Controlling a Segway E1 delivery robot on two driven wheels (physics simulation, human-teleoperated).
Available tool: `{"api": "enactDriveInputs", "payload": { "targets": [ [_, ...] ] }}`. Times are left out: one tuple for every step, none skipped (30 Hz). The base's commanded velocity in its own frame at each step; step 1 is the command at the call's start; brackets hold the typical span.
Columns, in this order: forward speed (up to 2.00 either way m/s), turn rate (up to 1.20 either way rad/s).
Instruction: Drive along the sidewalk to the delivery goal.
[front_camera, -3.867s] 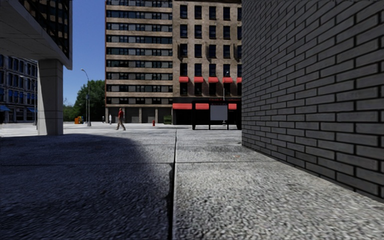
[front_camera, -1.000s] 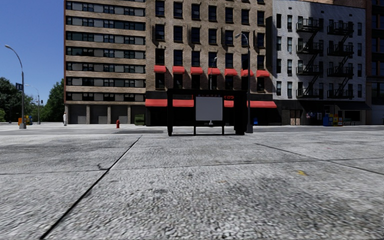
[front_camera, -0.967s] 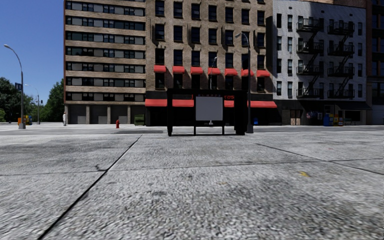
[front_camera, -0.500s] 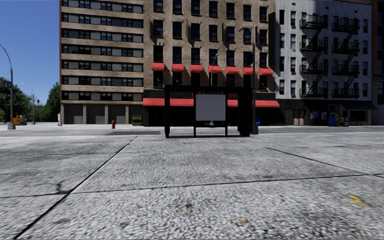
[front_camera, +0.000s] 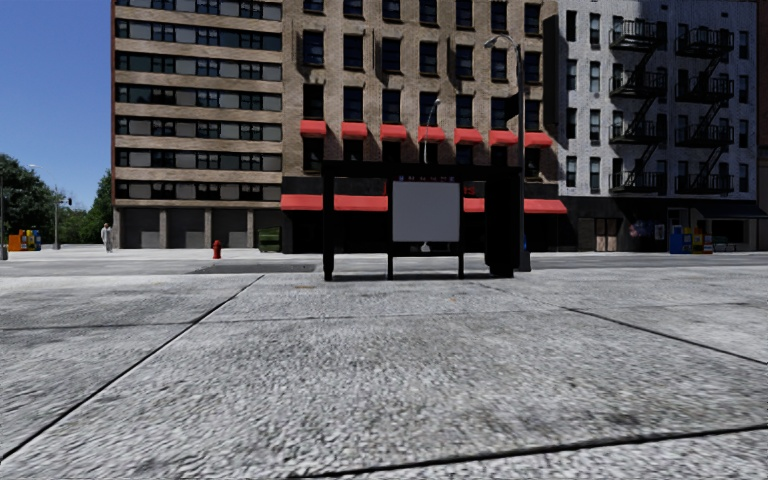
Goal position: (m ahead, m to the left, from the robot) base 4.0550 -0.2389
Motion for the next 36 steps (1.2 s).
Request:
{"api": "enactDriveInputs", "payload": {
  "targets": [
    [1.95,0.00],
    [1.95,0.00],
    [1.95,0.00],
    [1.95,0.00],
    [1.95,0.00],
    [1.95,0.00],
    [1.95,0.00],
    [1.95,0.00],
    [1.95,0.00],
    [1.95,0.00],
    [1.95,0.00],
    [1.95,0.00],
    [1.95,0.00],
    [1.95,0.00],
    [1.95,0.00],
    [1.95,0.00],
    [1.95,0.00],
    [1.95,0.00],
    [1.95,0.00],
    [1.95,0.00],
    [1.95,-0.01],
    [1.95,-0.04],
    [1.95,-0.05],
    [1.95,-0.05],
    [1.95,-0.08],
    [1.95,-0.18],
    [1.95,-0.18],
    [1.95,-0.23],
    [1.95,-0.24],
    [1.95,-0.24],
    [1.95,-0.24],
    [1.95,-0.19],
    [1.95,-0.10],
    [1.95,0.00],
    [1.95,0.00],
    [1.95,0.00]
  ]
}}
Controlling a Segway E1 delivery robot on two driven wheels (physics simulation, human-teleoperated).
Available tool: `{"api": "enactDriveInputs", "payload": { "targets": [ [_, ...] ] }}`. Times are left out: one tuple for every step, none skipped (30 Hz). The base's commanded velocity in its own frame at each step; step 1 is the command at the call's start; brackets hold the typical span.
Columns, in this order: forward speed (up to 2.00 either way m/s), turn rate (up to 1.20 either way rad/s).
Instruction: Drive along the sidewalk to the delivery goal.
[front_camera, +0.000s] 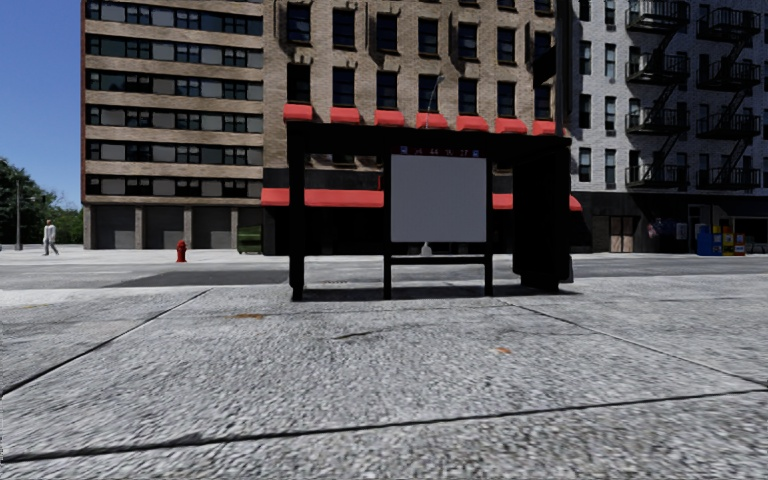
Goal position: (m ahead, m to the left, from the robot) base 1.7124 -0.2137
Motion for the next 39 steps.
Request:
{"api": "enactDriveInputs", "payload": {
  "targets": [
    [1.95,0.00],
    [1.95,0.00],
    [1.95,0.00],
    [1.95,0.00],
    [1.95,-0.20],
    [1.95,-0.34],
    [1.95,-0.34],
    [1.95,-0.33],
    [1.95,-0.14],
    [1.89,0.00],
    [1.89,0.00],
    [1.76,0.00],
    [1.61,0.00],
    [1.45,0.00],
    [1.45,0.00],
    [1.38,0.00],
    [1.36,0.00],
    [1.35,0.00],
    [1.35,0.00],
    [1.35,0.00],
    [1.35,0.00],
    [1.35,0.00],
    [1.35,0.00],
    [1.35,0.00],
    [1.35,0.00],
    [1.35,0.00],
    [1.35,0.00],
    [1.35,0.00],
    [1.35,0.00],
    [1.35,0.00],
    [1.35,0.00],
    [0.00,0.00],
    [0.00,0.00],
    [0.00,0.00],
    [0.00,0.00],
    [0.00,0.00],
    [0.00,0.00],
    [0.00,0.00],
    [0.00,0.00]
  ]
}}
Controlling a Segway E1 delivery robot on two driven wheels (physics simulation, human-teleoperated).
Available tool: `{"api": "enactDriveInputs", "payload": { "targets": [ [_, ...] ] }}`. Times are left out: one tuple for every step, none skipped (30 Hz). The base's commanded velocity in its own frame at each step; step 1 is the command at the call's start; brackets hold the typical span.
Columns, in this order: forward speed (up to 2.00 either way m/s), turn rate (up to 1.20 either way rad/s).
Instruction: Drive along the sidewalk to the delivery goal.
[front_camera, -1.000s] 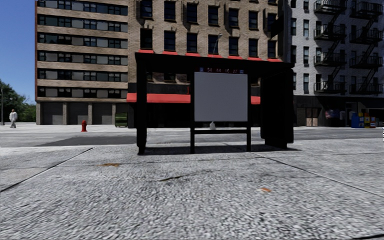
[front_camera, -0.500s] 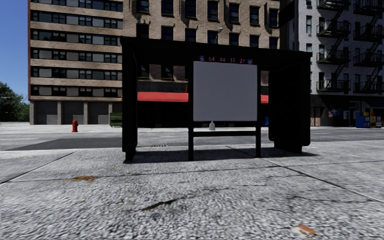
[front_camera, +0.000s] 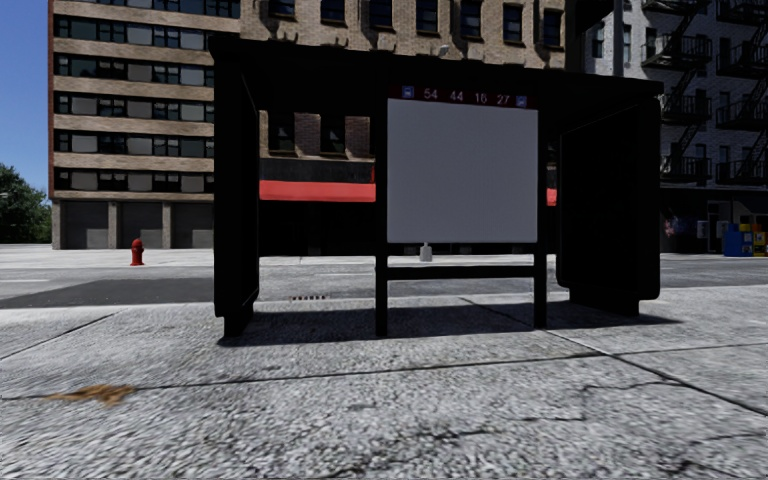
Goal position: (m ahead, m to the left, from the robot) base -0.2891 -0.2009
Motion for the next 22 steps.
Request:
{"api": "enactDriveInputs", "payload": {
  "targets": [
    [0.00,0.00],
    [0.00,0.00],
    [0.00,0.00],
    [0.00,0.00],
    [0.00,0.00],
    [0.00,0.00],
    [0.00,0.00],
    [0.00,0.00],
    [0.00,0.00],
    [0.00,0.00],
    [0.00,0.00],
    [0.00,0.00],
    [0.00,0.00],
    [0.00,0.00],
    [0.00,0.00],
    [0.00,0.00],
    [0.00,0.00],
    [0.00,0.00],
    [0.00,0.00],
    [0.00,0.00],
    [0.00,0.00],
    [0.00,0.00]
  ]
}}
